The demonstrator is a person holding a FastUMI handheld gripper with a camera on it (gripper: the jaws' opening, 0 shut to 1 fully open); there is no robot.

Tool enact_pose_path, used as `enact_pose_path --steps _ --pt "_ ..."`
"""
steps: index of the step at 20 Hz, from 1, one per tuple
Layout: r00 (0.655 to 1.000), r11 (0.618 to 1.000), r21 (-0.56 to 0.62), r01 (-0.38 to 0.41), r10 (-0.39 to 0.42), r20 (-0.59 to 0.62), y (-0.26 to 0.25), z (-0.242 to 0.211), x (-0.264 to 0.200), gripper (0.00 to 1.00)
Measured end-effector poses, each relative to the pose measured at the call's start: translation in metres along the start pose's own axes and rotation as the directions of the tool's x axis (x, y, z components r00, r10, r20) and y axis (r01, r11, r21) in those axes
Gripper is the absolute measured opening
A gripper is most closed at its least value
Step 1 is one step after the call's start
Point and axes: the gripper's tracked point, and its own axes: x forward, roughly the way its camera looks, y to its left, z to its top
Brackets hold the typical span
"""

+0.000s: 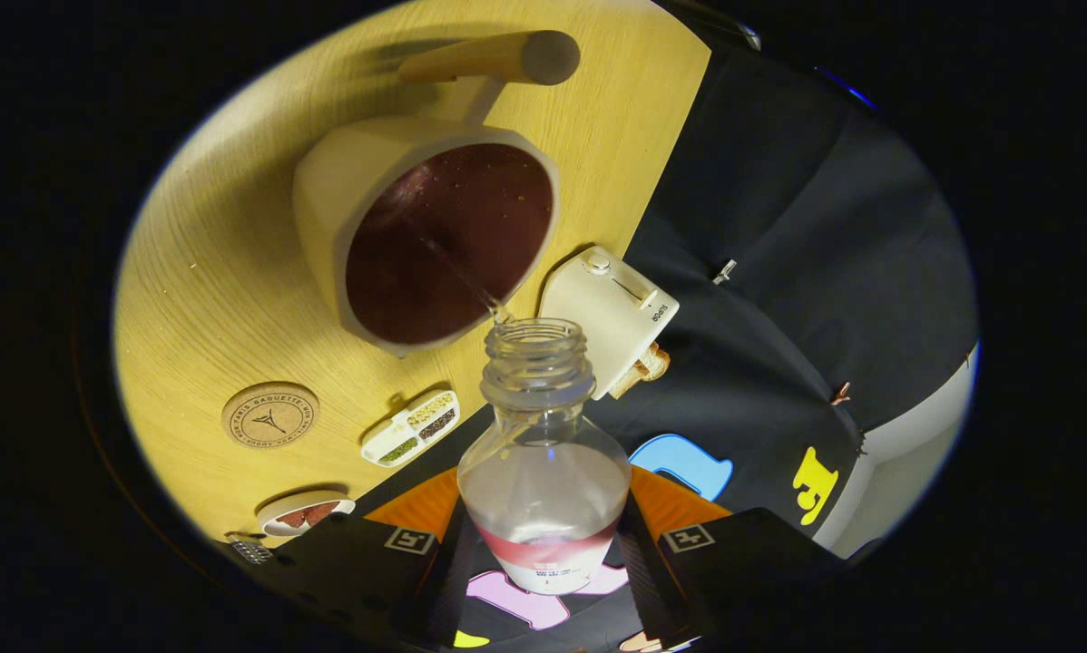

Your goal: Take the bottle from table, then pour the juice into the cup, finally place the bottle on the coaster

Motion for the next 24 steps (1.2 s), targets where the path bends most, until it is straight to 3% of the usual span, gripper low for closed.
enact_pose_path --steps 24 --pt "1.000 1.000 -0.003 -0.022 0.022 0.000 0.0015 -0.0025 0.0028 0.75"
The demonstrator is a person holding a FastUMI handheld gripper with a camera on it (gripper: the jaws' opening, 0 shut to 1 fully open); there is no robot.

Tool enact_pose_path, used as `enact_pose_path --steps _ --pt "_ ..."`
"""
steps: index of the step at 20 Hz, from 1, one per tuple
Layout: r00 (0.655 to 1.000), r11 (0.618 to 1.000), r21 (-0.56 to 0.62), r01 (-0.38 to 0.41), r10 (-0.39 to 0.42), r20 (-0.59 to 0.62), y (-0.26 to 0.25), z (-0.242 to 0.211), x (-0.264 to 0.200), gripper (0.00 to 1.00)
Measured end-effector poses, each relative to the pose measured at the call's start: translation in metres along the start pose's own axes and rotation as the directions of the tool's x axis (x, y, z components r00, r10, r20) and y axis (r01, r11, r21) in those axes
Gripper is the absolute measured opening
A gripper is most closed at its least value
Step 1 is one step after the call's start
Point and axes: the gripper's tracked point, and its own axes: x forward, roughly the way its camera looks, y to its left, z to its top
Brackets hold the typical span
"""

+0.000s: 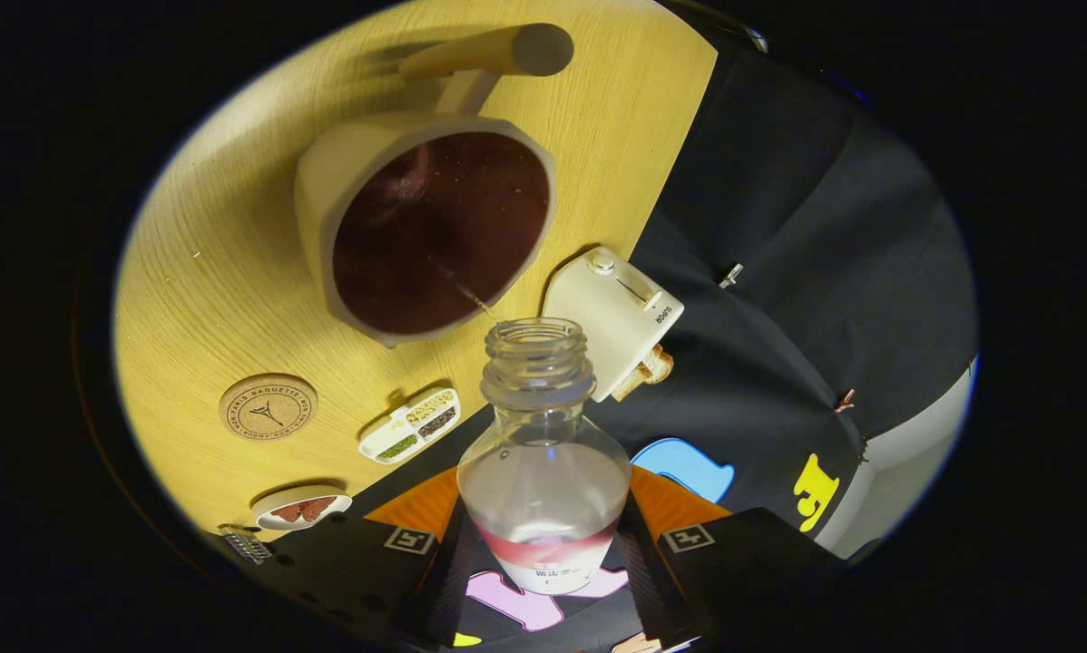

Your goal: Take the bottle from table, then pour the juice into the cup, finally place the bottle on the coaster

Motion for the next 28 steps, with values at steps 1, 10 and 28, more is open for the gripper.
enact_pose_path --steps 1,10,28 --pt "1.000 1.000 0.002 0.001 -0.001 0.000 0.000 0.000 0.000 0.75" --pt "0.999 0.997 0.070 -0.030 0.031 -0.012 0.006 0.000 -0.004 0.75" --pt "0.987 0.566 0.822 -0.061 0.160 -0.037 0.029 -0.022 -0.052 0.76"
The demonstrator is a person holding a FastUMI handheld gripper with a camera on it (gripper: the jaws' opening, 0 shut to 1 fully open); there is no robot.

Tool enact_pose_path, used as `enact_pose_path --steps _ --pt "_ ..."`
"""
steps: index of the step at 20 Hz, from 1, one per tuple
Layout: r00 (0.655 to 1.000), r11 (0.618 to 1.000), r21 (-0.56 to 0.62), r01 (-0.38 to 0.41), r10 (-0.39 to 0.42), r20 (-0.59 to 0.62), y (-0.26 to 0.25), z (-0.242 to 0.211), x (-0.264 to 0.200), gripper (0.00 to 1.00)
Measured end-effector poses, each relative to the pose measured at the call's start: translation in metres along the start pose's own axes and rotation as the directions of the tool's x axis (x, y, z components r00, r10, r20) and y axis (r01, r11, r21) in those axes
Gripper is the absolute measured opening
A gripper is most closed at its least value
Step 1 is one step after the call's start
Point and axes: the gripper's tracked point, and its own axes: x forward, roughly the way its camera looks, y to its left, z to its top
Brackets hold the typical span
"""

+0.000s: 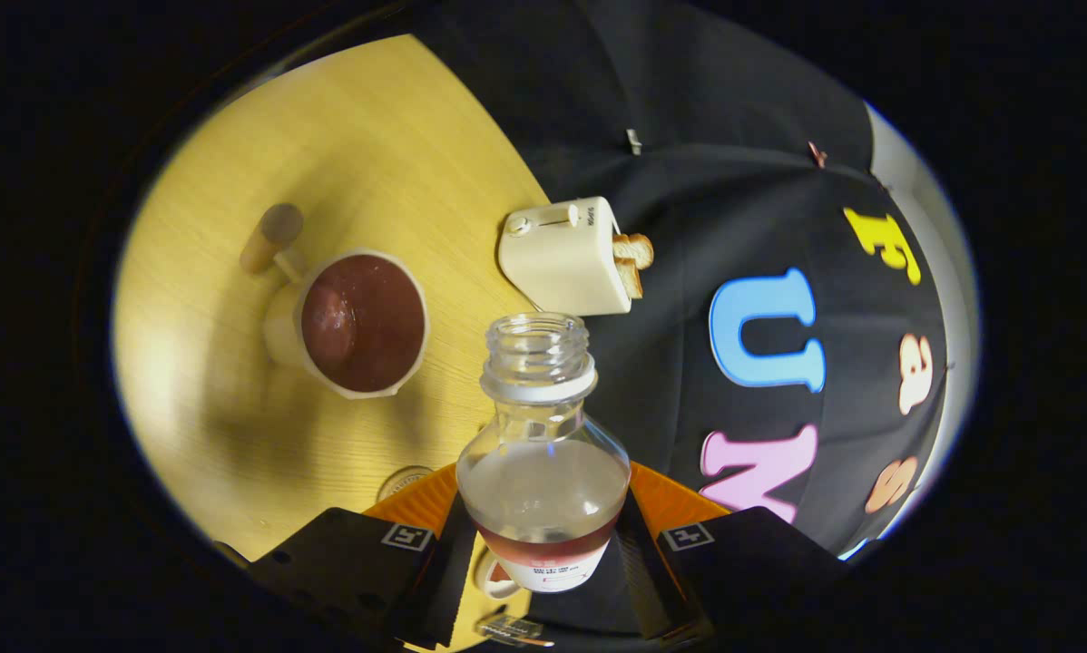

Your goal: Take the bottle from table, then pour the juice into the cup, finally place the bottle on the coaster

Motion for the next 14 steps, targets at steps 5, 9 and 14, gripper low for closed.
enact_pose_path --steps 5,9,14 --pt "1.000 0.920 0.392 0.002 0.000 -0.004 -0.019 -0.021 -0.010 0.76" --pt "0.999 0.781 0.623 0.050 -0.028 -0.046 -0.027 -0.056 -0.006 0.76" --pt "0.999 0.579 0.815 0.035 -0.045 -0.012 -0.027 -0.080 -0.002 0.76"
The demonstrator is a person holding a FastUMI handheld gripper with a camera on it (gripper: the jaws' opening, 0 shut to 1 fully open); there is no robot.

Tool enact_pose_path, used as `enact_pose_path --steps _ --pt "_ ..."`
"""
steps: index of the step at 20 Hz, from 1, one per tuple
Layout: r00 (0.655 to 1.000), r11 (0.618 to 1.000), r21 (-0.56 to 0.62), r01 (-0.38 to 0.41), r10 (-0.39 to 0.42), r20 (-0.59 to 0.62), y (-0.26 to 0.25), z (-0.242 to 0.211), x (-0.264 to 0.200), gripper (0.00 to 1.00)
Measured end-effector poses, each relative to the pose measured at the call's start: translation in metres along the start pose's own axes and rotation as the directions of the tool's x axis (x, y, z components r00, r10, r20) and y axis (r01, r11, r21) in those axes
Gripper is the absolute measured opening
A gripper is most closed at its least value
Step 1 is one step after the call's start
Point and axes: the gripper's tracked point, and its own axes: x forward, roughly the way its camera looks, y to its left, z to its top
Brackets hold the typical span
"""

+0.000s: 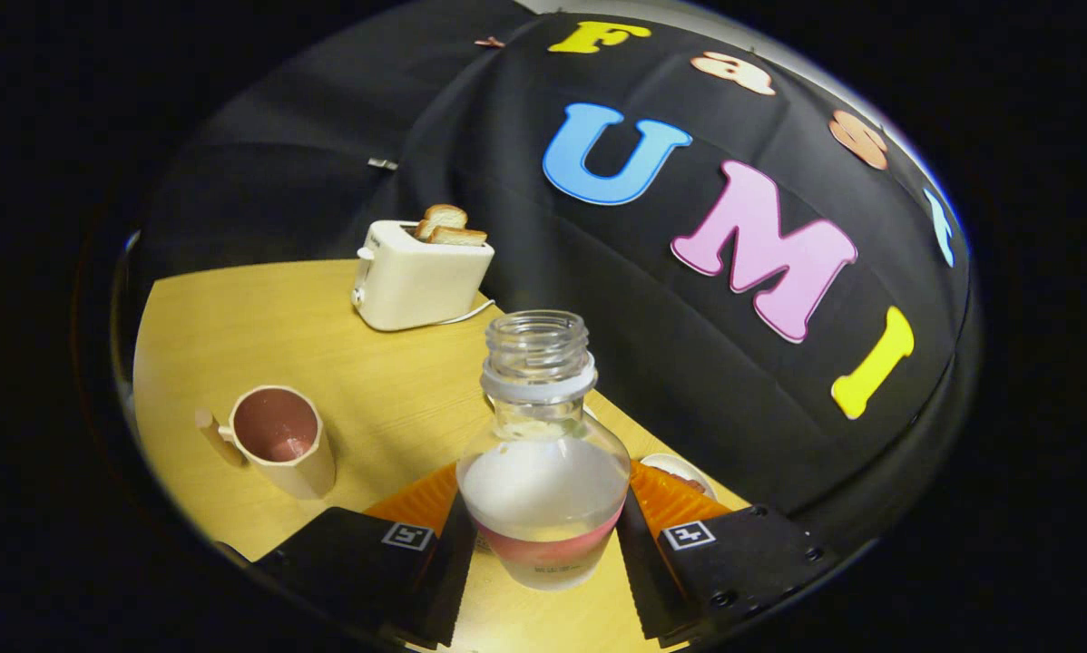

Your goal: Take the bottle from table, then pour the juice into the cup, finally place the bottle on the coaster

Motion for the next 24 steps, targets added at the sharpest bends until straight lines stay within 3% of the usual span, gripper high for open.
enact_pose_path --steps 4,12,18,24 --pt "0.999 0.979 0.198 -0.038 0.031 0.039 0.001 -0.015 0.009 0.76" --pt "0.993 0.916 0.399 -0.047 -0.002 0.120 -0.017 -0.020 0.042 0.76" --pt "0.990 0.895 0.442 -0.056 -0.009 0.143 -0.007 -0.022 0.071 0.77" --pt "0.993 0.916 0.402 -0.019 -0.030 0.114 -0.005 -0.045 0.090 0.78"
